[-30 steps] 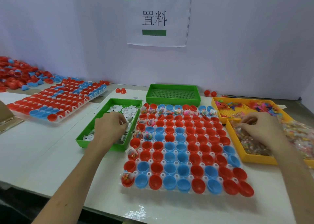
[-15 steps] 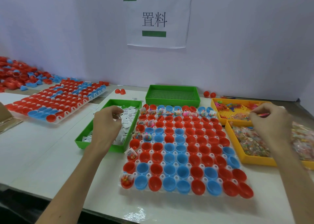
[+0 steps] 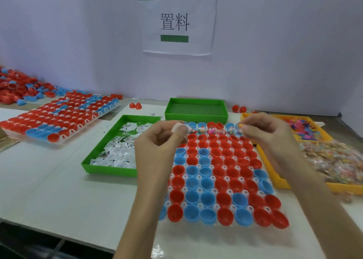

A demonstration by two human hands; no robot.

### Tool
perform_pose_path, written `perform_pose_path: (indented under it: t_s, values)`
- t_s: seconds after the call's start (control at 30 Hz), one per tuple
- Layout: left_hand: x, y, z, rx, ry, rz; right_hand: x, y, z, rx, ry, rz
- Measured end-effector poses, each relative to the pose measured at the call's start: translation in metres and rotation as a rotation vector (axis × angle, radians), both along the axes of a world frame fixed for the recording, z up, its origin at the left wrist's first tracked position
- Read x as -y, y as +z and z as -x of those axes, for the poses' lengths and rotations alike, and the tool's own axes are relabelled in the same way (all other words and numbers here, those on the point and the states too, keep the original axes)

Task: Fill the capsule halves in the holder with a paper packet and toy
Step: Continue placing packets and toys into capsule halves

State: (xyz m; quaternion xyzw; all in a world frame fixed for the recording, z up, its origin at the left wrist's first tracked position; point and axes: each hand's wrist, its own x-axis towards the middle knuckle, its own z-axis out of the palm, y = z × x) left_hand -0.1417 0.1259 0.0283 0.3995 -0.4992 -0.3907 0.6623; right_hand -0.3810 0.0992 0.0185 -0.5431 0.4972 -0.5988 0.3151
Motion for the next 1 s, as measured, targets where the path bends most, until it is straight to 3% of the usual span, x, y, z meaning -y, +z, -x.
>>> perform_pose_path:
  t_s: [0.17, 0.3, 0.5, 0.83, 0.9, 1.0]
  values:
    - [-0.012, -0.012, 0.037, -0.172, -0.032, -0.085, -0.013, 0.007, -0.027, 0.324, 0.474, 0.012]
    - [-0.019, -0.021, 0.052, -0.170, -0.040, -0.082, -0.016, 0.005, -0.036, 0.266, 0.601, 0.011]
    - [-0.023, -0.023, 0.054, -0.268, -0.109, -0.163, -0.015, -0.002, -0.042, 0.023, 0.353, 0.092]
    - [-0.022, -0.028, 0.047, -0.303, -0.143, -0.227, -0.013, 0.000, -0.036, -0.088, 0.348, 0.038]
    - [-0.022, -0.028, 0.043, -0.330, -0.137, -0.231, -0.007, 0.002, -0.023, -0.149, 0.226, 0.037]
    - [-0.023, -0.028, 0.038, -0.317, -0.132, -0.217, 0.006, -0.005, 0.009, -0.441, -0.170, 0.054]
